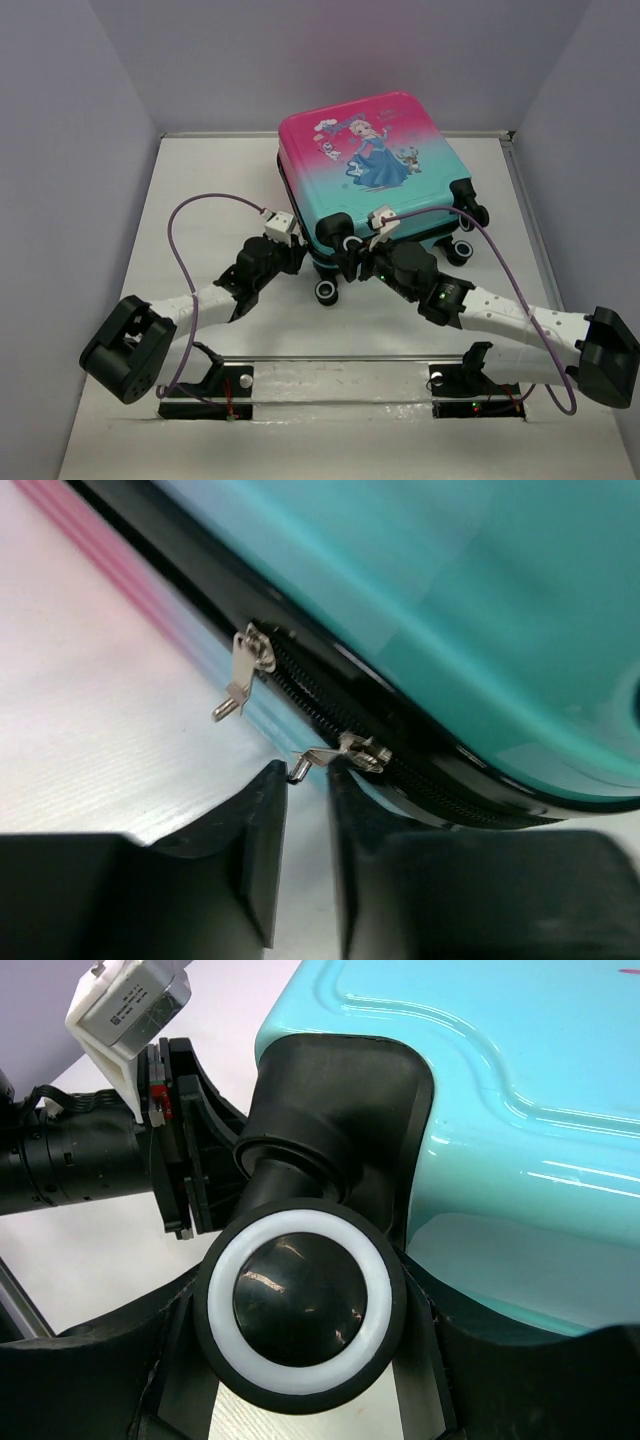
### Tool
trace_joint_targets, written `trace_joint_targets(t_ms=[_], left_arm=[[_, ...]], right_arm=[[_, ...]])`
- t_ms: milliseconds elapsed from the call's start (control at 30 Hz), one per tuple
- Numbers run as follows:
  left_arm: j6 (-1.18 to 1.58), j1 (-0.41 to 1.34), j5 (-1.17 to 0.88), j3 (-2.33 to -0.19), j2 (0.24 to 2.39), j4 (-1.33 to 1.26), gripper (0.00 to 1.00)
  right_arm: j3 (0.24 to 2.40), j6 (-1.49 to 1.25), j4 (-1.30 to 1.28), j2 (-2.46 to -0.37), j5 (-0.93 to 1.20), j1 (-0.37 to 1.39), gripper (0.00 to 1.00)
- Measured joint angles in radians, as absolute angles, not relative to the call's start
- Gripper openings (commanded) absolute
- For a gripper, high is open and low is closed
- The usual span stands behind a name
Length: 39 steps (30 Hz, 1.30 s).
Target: Pack the luggage
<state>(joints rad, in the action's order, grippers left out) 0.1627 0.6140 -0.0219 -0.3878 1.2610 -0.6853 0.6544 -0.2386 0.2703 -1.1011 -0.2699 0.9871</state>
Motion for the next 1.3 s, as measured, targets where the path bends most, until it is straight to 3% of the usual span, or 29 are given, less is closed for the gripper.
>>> trace_joint_targets(t_ms=[133,633,900,1133,1300], left_arm=[[0.163,0.622,-0.017,-0.388,1.261,-0.699,0.06],[0.195,0.631,0.027,-0.39,1.261,-0.69,0.06],[0.35,0.483,-0.09,-0.455,1.289,-0.665,0.06],[0.488,0.363,0.012,-0.522,1.279,-0.688,0.06],[0.556,0.358,0.104,-0.501,1.074,-0.572,0.45]], right_arm=[[0.653,-0.247,0.273,-1.101,-0.264,0.985,0.07],[0.635,-0.269,0.298,-1.101,-0.255,0.983,0.07],[0.62,-0.292,0.327,-1.106,-0.249,0.983,0.07],[0.62,-0.299,0.334,-1.116,-0.247,0.999,0.07],[0.648,-0.299,0.344,-1.163,-0.281,1.037,0.07]])
